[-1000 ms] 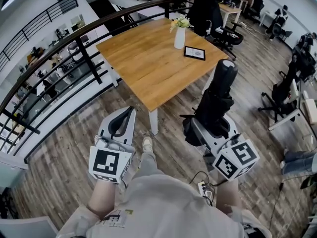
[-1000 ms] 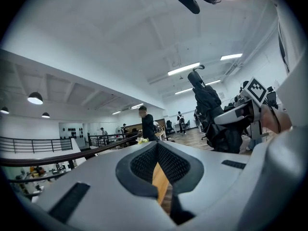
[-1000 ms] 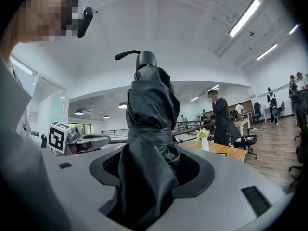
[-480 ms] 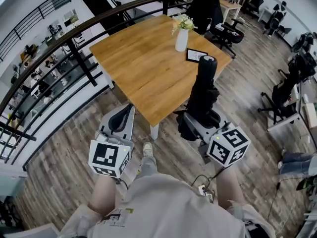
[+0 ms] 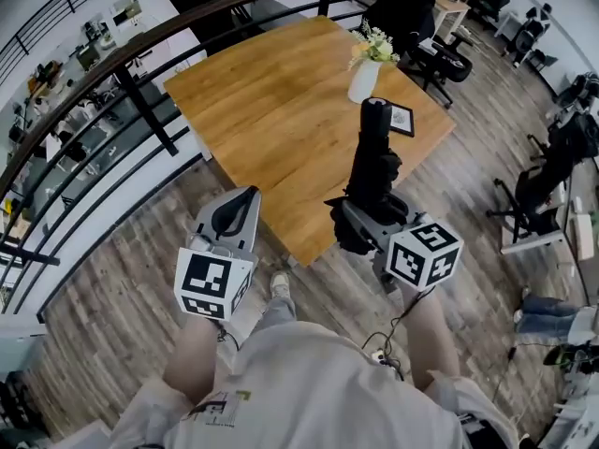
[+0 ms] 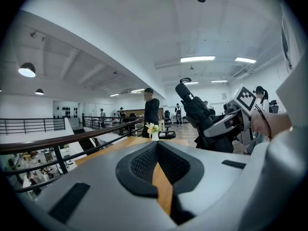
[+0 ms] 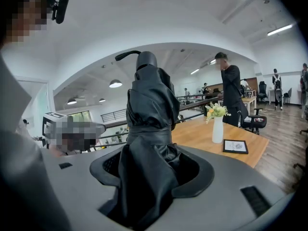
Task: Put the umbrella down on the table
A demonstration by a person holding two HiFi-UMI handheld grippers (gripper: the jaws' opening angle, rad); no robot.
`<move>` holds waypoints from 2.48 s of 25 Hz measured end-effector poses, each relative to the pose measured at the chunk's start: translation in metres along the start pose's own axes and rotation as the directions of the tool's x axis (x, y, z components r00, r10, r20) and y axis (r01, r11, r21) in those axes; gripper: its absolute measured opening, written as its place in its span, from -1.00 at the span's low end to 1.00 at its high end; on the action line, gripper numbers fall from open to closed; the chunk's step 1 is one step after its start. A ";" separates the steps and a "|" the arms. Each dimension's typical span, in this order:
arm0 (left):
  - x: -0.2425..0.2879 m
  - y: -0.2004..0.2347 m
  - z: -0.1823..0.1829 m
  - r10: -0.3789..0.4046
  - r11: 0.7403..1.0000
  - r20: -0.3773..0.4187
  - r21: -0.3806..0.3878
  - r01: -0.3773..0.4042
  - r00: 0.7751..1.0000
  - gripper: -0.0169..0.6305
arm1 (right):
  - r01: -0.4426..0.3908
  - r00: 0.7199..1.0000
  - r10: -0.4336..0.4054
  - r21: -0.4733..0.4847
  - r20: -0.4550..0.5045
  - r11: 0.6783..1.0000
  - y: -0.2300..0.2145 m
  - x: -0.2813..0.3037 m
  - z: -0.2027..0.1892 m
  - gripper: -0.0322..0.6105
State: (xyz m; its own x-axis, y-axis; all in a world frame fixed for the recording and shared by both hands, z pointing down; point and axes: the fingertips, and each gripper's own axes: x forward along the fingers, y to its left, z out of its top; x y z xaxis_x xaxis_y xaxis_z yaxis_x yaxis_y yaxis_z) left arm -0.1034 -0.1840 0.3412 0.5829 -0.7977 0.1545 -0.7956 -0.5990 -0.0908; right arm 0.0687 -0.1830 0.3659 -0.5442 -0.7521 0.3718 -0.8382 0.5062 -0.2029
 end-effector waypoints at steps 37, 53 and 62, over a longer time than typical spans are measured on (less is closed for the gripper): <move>0.221 0.103 -0.203 -0.036 0.962 -0.366 -0.265 -0.067 0.930 -0.90 | 0.100 0.821 0.000 0.145 -0.571 0.984 -0.180 0.319 -0.157 -0.03; 0.239 0.106 -0.267 -0.072 0.940 -0.480 -0.325 -0.101 0.874 -0.90 | 0.095 0.721 0.032 0.144 -0.692 0.985 -0.204 0.372 -0.224 0.00; 0.230 0.104 -0.266 -0.091 0.933 -0.462 -0.350 -0.088 0.882 -0.90 | 0.095 0.745 0.006 0.115 -0.667 0.989 -0.205 0.373 -0.221 0.04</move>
State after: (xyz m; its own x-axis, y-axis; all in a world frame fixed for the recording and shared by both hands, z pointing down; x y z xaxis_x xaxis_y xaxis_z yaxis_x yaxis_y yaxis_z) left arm -0.0960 -0.4118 0.6289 0.5099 -0.6171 0.5994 -0.8510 -0.4639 0.2464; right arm 0.0449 -0.4739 0.7468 -0.3868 -0.2757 0.8800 -0.8847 0.3802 -0.2698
